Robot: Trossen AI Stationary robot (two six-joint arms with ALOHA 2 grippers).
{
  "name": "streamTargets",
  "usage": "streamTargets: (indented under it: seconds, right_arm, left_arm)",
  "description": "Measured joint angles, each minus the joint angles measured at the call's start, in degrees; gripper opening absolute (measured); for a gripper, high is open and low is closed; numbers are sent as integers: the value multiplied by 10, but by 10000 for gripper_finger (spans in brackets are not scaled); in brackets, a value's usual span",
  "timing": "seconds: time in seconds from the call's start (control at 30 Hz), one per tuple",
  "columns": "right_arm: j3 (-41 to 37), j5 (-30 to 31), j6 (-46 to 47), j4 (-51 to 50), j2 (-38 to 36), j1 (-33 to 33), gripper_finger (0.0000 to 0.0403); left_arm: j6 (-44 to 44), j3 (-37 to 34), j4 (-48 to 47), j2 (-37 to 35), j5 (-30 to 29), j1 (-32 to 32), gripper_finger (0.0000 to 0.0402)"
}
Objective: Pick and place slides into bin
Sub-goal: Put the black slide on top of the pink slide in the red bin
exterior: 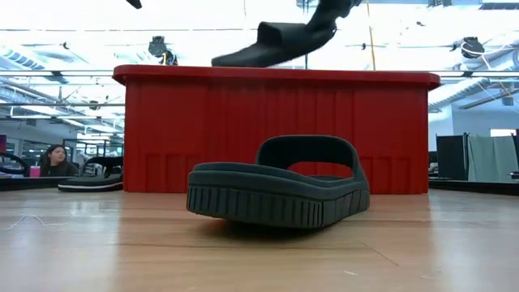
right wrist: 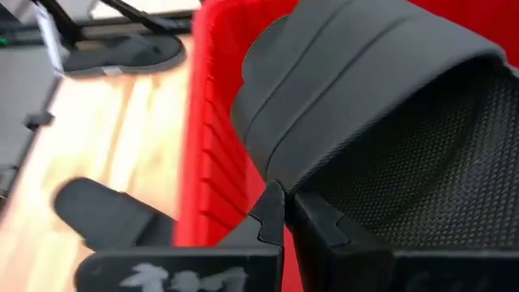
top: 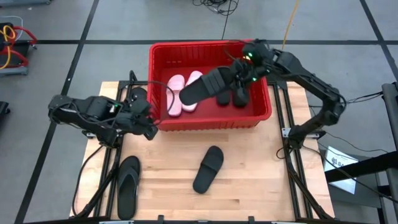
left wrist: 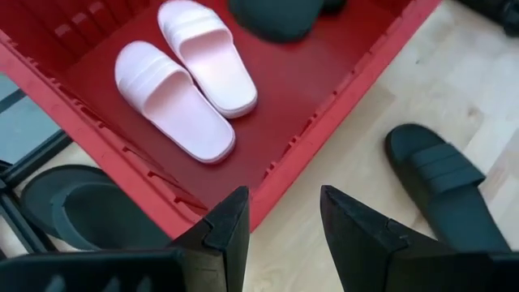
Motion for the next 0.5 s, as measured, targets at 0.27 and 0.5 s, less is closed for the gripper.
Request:
streamTargets:
  seconds: [0.27, 0.5]
  right_arm:
    - [87, 1, -115, -22, 96, -18, 0]
    - [112, 12, -259, -21, 158, -6, 0]
  left_arm:
    - [-10, 0, 9, -38, -25, 1, 147]
    - [-22, 0, 13, -53, -41, 11, 147]
